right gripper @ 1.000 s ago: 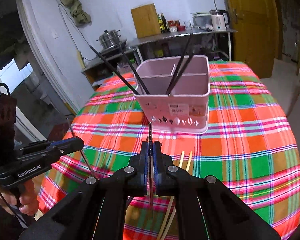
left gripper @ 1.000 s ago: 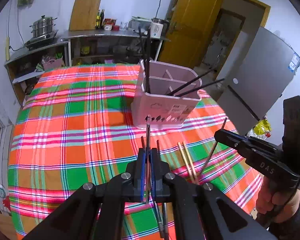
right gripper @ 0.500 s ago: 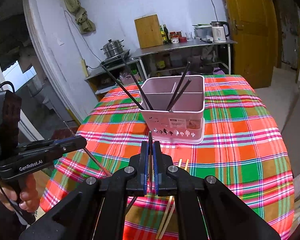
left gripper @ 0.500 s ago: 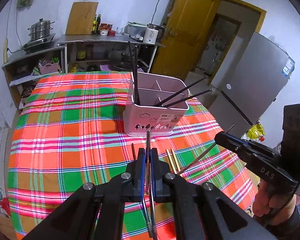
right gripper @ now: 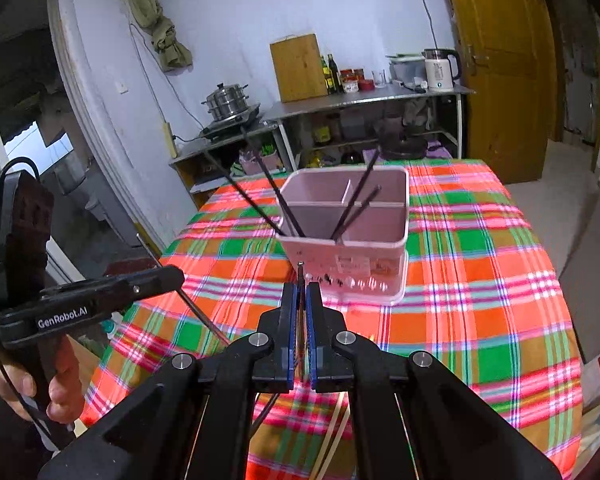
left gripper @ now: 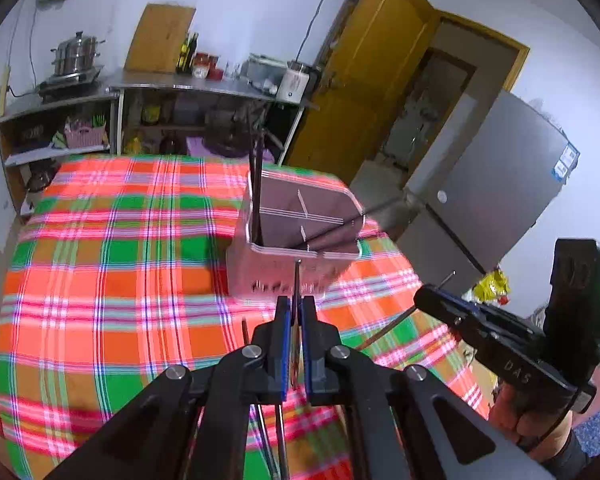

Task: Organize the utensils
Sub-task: 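Lift both held chopsticks and carry them over the pink basket, then lower the chopsticks into the pink basket and open both tools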

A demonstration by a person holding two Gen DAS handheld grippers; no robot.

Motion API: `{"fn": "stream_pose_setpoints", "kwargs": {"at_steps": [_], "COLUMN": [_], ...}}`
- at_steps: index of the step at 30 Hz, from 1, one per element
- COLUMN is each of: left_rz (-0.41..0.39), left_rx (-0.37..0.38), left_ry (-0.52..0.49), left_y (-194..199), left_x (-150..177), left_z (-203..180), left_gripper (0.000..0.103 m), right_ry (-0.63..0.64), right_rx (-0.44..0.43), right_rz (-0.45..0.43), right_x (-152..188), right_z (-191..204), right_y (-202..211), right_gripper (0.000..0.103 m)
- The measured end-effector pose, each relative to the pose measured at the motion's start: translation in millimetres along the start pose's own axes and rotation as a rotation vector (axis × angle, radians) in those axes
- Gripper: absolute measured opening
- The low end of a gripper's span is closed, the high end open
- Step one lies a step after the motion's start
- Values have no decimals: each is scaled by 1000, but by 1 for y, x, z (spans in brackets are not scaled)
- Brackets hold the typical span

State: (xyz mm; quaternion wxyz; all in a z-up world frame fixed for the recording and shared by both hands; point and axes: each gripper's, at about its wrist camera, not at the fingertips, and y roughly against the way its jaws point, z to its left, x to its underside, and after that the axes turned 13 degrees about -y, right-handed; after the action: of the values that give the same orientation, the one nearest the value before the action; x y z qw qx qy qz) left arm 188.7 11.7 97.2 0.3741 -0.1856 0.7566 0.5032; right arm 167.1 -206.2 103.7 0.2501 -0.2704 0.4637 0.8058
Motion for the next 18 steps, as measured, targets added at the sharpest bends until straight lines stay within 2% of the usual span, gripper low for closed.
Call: {"fn": "stream_pose_setpoints", "kwargs": {"at_steps": [9,18], "left_rz": [-82,-130], "left_rx": [-22,-35], "left_ry": [3,-12], "left_y": [6,3], "left_x": [-58,-104], "left_z": [11,14], "left_gripper": [5,5], "right_ry": [16,17], "right_rx": [-7,-24], "right_rz": [-86,-187], "right_x": [-45,-90], "right_z": [10,21], "right_y": [6,12], "right_gripper": [4,4]}}
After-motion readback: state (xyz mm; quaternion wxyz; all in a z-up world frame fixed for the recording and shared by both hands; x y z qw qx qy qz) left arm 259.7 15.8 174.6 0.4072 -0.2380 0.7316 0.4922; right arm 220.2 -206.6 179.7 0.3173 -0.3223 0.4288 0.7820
